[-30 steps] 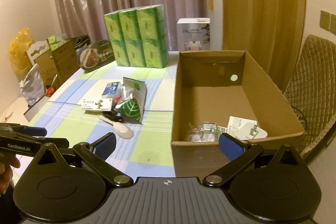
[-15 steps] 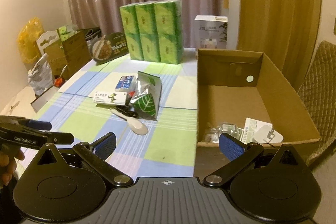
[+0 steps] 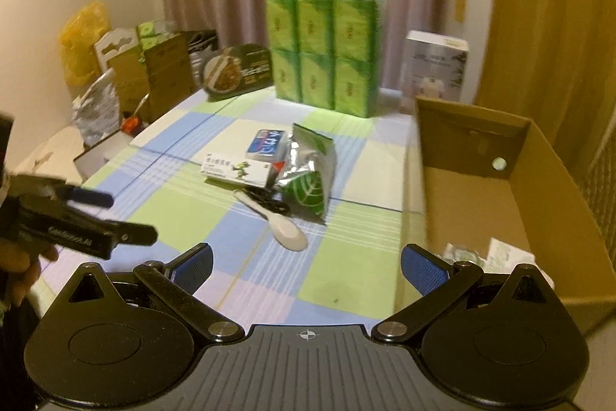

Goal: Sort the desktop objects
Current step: 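Withdraw both open tools from the box back over the table, then close left tool on white spoon while right tool closes on black cable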

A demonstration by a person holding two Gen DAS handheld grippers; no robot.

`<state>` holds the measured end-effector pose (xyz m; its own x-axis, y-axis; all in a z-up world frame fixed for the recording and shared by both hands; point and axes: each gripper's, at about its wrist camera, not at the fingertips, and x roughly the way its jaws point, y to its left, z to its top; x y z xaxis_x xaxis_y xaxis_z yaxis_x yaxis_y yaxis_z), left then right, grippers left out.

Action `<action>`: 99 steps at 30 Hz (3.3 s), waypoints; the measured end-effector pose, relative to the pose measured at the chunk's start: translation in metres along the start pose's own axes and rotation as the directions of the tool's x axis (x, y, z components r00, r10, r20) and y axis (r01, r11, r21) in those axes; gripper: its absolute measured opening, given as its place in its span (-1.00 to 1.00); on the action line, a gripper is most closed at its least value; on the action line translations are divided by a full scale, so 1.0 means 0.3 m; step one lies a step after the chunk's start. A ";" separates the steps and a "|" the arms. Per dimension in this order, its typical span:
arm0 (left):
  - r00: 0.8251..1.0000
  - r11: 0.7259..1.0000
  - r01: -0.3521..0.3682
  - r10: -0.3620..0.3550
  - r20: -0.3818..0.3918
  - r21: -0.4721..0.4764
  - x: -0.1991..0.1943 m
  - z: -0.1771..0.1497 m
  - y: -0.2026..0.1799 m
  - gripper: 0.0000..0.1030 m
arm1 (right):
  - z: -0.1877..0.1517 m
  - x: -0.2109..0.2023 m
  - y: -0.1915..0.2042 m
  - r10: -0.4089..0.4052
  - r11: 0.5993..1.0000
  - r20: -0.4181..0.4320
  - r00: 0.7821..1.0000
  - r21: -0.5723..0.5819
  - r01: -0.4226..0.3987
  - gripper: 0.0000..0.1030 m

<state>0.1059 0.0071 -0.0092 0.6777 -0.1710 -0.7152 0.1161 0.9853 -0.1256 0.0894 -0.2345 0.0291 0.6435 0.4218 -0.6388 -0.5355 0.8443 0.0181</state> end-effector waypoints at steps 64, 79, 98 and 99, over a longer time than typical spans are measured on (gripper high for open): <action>0.985 0.986 0.155 -0.149 -0.084 0.065 0.412 0.077 0.108 0.58 | -0.063 0.619 0.035 0.122 0.979 -0.209 0.970 -0.136 -0.152 0.12; 0.992 0.987 0.031 -0.011 -0.126 0.157 0.410 0.069 0.137 -0.33 | 0.032 0.752 0.059 0.117 0.968 -0.164 0.979 -0.200 -0.150 0.12; 0.991 0.990 0.003 0.016 -0.131 0.143 0.391 0.040 0.146 -0.37 | -0.057 0.601 0.054 0.122 0.988 -0.225 0.967 -0.067 -0.140 -0.58; 0.991 0.990 0.008 0.010 -0.134 0.139 0.381 0.032 0.145 -0.38 | -0.080 0.568 0.050 0.110 0.991 -0.233 0.966 -0.049 -0.125 -0.58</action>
<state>0.1954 0.0304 -0.0898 0.5753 -0.1595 -0.8022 0.2214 0.9746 -0.0350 0.1779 -0.1578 -0.0980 0.4354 0.4238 -0.7942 -0.6379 0.7678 0.0600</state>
